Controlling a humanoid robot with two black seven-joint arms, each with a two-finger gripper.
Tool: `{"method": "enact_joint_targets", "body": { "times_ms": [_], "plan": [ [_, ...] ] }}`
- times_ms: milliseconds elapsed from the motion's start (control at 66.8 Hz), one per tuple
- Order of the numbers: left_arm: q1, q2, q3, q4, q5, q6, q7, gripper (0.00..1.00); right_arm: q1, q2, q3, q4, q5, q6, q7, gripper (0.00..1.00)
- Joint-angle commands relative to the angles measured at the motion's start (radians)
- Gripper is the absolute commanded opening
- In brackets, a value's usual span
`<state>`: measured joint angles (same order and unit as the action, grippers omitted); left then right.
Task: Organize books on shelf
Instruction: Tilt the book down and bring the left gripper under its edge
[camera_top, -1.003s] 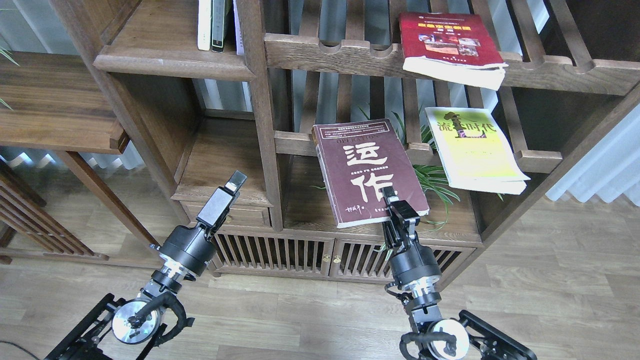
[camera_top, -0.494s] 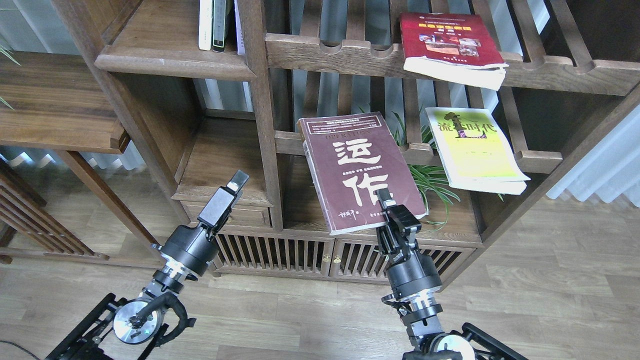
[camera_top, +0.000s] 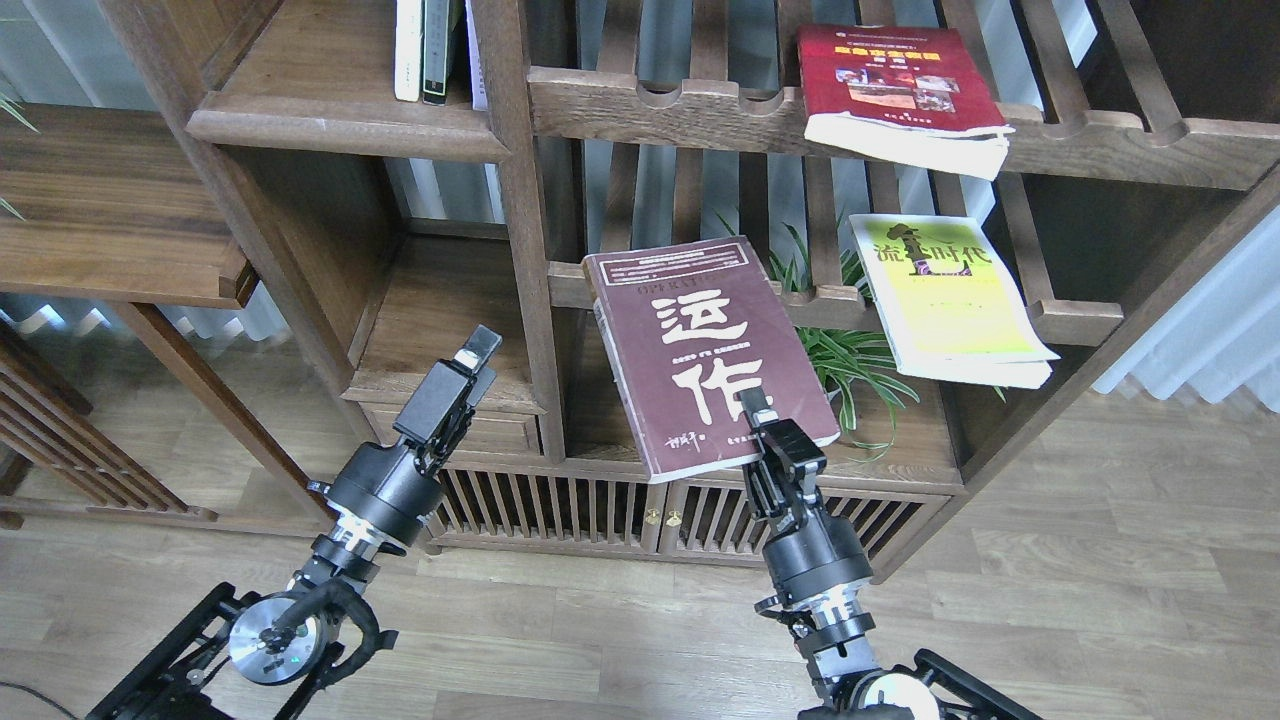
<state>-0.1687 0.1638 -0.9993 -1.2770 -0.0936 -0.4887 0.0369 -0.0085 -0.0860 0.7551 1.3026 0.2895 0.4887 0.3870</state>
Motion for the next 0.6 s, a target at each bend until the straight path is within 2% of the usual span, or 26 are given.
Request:
{"method": "enact_joint_targets", "body": {
  "times_ms": [0,180,584],
  "plan": [
    [0.000,0.057,0.025,0.004,-0.060,0.000,0.000,0.98,-0.001,0.025,-0.002,0.000,-0.004,0.000,-0.011,0.04],
    [-0.003,0.089,0.047,0.004,-0.095,0.000,0.000,0.98,-0.001,0.032,-0.098,-0.006,-0.021,0.000,-0.011,0.04],
    [-0.005,0.095,0.088,0.007,-0.098,0.000,0.000,0.97,0.016,0.086,-0.108,-0.069,-0.067,0.000,-0.011,0.04]
  ]
}}
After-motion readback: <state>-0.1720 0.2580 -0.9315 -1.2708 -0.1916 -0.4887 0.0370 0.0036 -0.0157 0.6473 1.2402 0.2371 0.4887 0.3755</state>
